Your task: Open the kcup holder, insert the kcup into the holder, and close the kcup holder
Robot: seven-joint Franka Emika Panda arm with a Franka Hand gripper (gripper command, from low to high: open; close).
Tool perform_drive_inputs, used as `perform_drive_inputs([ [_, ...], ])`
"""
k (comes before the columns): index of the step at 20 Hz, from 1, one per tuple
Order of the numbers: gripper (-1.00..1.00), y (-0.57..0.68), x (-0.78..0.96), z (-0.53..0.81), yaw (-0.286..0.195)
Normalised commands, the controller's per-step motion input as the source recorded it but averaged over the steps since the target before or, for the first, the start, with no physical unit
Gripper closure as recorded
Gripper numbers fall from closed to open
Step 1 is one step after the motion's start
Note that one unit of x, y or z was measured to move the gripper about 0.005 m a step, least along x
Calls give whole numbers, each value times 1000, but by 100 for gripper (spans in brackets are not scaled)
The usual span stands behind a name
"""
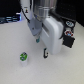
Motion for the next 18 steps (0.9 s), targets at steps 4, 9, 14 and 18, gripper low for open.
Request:
perform_drive_inputs([
  [4,-100,-431,-5,-45,-295],
  [9,-100,-443,-51,-158,-292],
  [14,-100,-436,-132,-223,-289],
  [18,-100,-453,-139,-316,-290],
])
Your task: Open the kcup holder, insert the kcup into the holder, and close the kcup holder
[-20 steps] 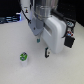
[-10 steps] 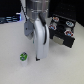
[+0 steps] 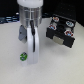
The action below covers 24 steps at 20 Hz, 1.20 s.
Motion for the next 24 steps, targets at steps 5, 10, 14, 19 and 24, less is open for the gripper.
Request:
perform_drive_inputs([
  [5,-100,-468,-72,-333,-292],
  [10,-100,-419,0,-271,-293],
  [14,100,-254,-18,-109,-236],
  [19,100,-43,-17,0,-46],
  [24,100,0,0,0,0],
])
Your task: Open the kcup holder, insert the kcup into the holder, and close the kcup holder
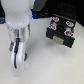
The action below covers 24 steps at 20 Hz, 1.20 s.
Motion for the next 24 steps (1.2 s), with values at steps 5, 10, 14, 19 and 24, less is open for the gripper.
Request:
perform_drive_inputs([
  [5,100,275,0,642,14],
  [10,100,444,0,975,20],
  [14,100,514,0,911,24],
  [19,100,556,-1,850,23],
  [24,100,606,-7,741,21],
])
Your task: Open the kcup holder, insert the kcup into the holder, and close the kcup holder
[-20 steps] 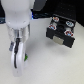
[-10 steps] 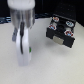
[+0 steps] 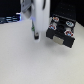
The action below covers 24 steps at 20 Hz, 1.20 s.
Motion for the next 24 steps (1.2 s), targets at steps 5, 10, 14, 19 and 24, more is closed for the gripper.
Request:
perform_drive_inputs([
  [5,100,615,0,630,24],
  [10,100,607,0,531,40],
  [14,100,576,0,375,65],
  [19,100,565,0,152,77],
  [24,100,525,0,26,106],
])
